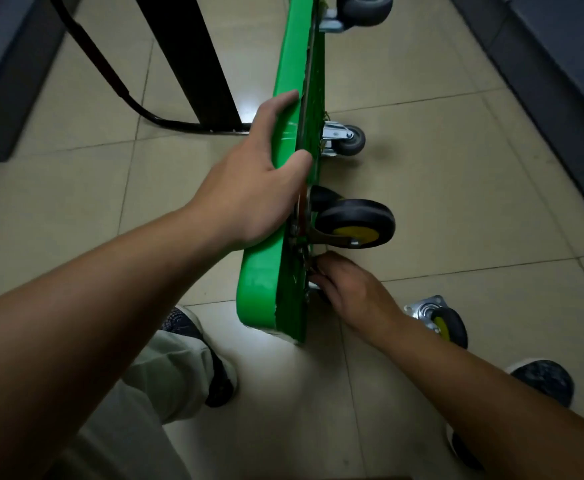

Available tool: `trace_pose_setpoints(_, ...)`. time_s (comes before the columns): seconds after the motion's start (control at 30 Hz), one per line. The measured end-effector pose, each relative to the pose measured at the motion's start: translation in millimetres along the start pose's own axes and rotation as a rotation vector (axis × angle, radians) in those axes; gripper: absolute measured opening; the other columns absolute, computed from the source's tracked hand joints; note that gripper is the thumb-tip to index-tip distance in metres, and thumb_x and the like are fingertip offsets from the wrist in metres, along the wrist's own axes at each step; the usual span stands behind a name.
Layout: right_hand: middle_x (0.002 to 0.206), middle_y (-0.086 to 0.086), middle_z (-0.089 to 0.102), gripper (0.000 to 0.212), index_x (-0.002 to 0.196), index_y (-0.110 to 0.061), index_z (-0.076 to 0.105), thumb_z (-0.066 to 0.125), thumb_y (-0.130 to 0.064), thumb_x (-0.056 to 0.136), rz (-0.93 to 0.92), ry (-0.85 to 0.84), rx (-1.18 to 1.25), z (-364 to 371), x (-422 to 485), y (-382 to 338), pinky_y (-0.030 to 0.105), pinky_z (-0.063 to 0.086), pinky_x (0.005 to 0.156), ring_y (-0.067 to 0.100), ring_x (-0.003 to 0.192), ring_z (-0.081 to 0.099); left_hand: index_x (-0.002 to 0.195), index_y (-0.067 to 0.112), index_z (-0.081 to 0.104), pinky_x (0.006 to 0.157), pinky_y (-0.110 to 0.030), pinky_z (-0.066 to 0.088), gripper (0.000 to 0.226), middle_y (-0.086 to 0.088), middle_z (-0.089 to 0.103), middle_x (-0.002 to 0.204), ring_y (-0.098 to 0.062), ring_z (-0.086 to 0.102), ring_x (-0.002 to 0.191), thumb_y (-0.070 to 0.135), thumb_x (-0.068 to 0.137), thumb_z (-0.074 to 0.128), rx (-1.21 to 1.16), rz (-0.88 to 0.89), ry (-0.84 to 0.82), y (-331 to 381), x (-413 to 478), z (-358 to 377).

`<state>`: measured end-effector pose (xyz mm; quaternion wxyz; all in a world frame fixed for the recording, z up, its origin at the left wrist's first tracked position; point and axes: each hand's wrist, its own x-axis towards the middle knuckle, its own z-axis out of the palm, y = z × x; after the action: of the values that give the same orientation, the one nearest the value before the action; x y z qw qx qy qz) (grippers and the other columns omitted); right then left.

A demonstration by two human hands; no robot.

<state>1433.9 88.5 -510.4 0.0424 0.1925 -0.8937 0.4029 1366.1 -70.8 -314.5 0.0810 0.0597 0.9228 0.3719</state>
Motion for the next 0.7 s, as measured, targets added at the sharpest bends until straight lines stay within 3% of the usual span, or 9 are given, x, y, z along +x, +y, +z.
trace_pose_setpoints(0.1, 0.094, 0.017, 0.068, 0.022, 0.111, -0.01, 0.062, 0.052, -0.023, 0.096, -0.086, 0.076, -0.032, -0.2, 13.9, 4.1, 0.026, 0.042, 0.069, 0.025, 0.085, 0.058, 0.149, 0.055, 0.023, 0.085, -0.048, 0.056, 0.065, 0.012, 0.063, 0.109, -0.023, 0.066, 0.087, 0.044, 0.088, 0.043, -0.008, 0.003, -0.001, 0.0, -0.6, 0.5)
trace_pose_setpoints(0.2, 0.097, 0.016, 0.068, 0.018, 0.114, -0.022, 0.054, 0.05, -0.026, 0.096, -0.099, 0.03, 0.033, -1.8, 22.1, 1.5, 0.021, 0.038, 0.068, 0.022, 0.086, 0.055, 0.148, 0.056, 0.023, 0.08, -0.05, 0.057, 0.063, 0.016, 0.061, 0.105, -0.023, 0.066, 0.082, 0.042, 0.09, 0.043, -0.004, 0.0, 0.004, -0.6, -0.5, 1.3)
trace_pose_setpoints(0.33, 0.092, -0.004, 0.059, 0.01, 0.104, -0.034, 0.048, 0.043, -0.04, 0.098, 0.056, -0.1, 0.105, -3.0, 13.8, -8.9, 0.025, 0.043, 0.071, 0.015, 0.082, 0.059, 0.148, 0.055, 0.024, 0.079, -0.049, 0.057, 0.061, 0.017, 0.061, 0.103, -0.021, 0.066, 0.081, 0.04, 0.093, 0.044, 0.001, 0.003, 0.027, -0.1, 0.1, 2.5)
trace_pose_setpoints(0.4, 0.087, -0.011, 0.056, 0.011, 0.1, -0.028, 0.053, 0.045, -0.036, 0.102, 0.147, -0.176, 0.159, -8.8, 7.7, -17.7, 0.028, 0.045, 0.069, 0.008, 0.077, 0.057, 0.149, 0.055, 0.023, 0.08, -0.05, 0.057, 0.06, 0.014, 0.062, 0.105, -0.022, 0.066, 0.081, 0.037, 0.096, 0.045, 0.003, 0.008, 0.03, 0.7, 0.0, 2.3)
trace_pose_setpoints(0.5, 0.077, -0.014, 0.053, 0.013, 0.094, -0.025, 0.053, 0.048, -0.026, 0.106, 0.211, -0.275, 0.223, -22.6, 1.7, -36.4, 0.018, 0.041, 0.066, 0.0, 0.071, 0.054, 0.149, 0.055, 0.022, 0.086, -0.05, 0.056, 0.059, 0.003, 0.062, 0.116, -0.025, 0.066, 0.089, 0.036, 0.098, 0.045, 0.014, 0.001, 0.034, 1.4, 0.0, 3.1)
trace_pose_setpoints(0.6, 0.072, -0.002, 0.062, 0.027, 0.085, -0.016, 0.055, 0.044, -0.027, 0.108, 0.347, -0.387, 0.329, -40.2, 0.1, -62.5, 0.027, 0.047, 0.066, 0.009, 0.066, 0.062, 0.15, 0.053, 0.022, 0.088, -0.047, 0.054, 0.059, -0.001, 0.063, 0.113, -0.025, 0.065, 0.089, 0.035, 0.099, 0.045, 0.025, -0.002, 0.047, 2.4, -1.0, 3.9)
trace_pose_setpoints(0.7, 0.073, 0.016, 0.064, 0.035, 0.09, -0.008, 0.054, 0.038, -0.033, 0.109, 0.68, -0.506, 0.677, -60.0, 4.9, -93.2, 0.026, 0.053, 0.051, 0.022, 0.059, 0.07, 0.152, 0.051, 0.021, 0.083, -0.041, 0.052, 0.06, -0.003, 0.061, 0.109, -0.026, 0.063, 0.088, 0.035, 0.099, 0.046, 0.03, -0.012, 0.047, 3.9, -1.8, 3.5)
